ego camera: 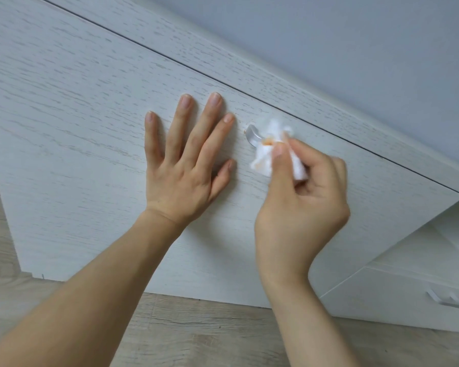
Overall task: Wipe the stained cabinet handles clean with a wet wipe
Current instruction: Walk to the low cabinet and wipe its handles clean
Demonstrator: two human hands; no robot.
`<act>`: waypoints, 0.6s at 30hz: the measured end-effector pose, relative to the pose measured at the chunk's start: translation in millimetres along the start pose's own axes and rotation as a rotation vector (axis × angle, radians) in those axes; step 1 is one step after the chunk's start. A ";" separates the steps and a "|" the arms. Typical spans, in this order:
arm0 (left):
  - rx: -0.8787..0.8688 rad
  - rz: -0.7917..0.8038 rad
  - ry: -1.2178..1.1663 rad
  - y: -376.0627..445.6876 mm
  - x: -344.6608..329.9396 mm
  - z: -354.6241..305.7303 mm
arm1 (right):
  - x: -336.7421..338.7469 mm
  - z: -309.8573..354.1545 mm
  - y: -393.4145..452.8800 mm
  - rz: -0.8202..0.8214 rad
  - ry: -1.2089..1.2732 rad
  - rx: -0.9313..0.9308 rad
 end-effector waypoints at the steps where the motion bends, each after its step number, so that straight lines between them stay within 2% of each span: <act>1: 0.000 0.000 -0.003 0.0 0.8 -0.1 | 5.0 -5.2 1.6 -0.034 0.023 -0.049; 3: -0.007 -0.007 -0.013 0.5 2.3 -1.0 | 6.0 -6.6 2.9 -0.032 0.038 -0.078; 8: -0.001 -0.010 0.001 0.2 0.4 -0.4 | -5.3 4.6 0.0 0.052 -0.088 0.059; 12: 0.006 -0.002 0.000 -1.0 -3.0 0.5 | -5.8 3.1 1.6 0.042 -0.083 0.045; 15: 0.013 -0.023 0.025 -1.8 -3.6 0.5 | -18.8 15.5 -6.1 0.149 -0.104 0.135; 18: -0.008 -0.019 0.010 -1.7 -3.3 -0.3 | -6.9 11.1 -7.3 0.070 -0.070 0.092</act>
Point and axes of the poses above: each hand's wrist, its own y-axis towards the middle knuckle, its own x-axis out of the back of the hand, z = x × y, the point moved 7 cm from there along y, towards the middle knuckle, and after that the axes turned 8 degrees about x, right-handed, at the moved point
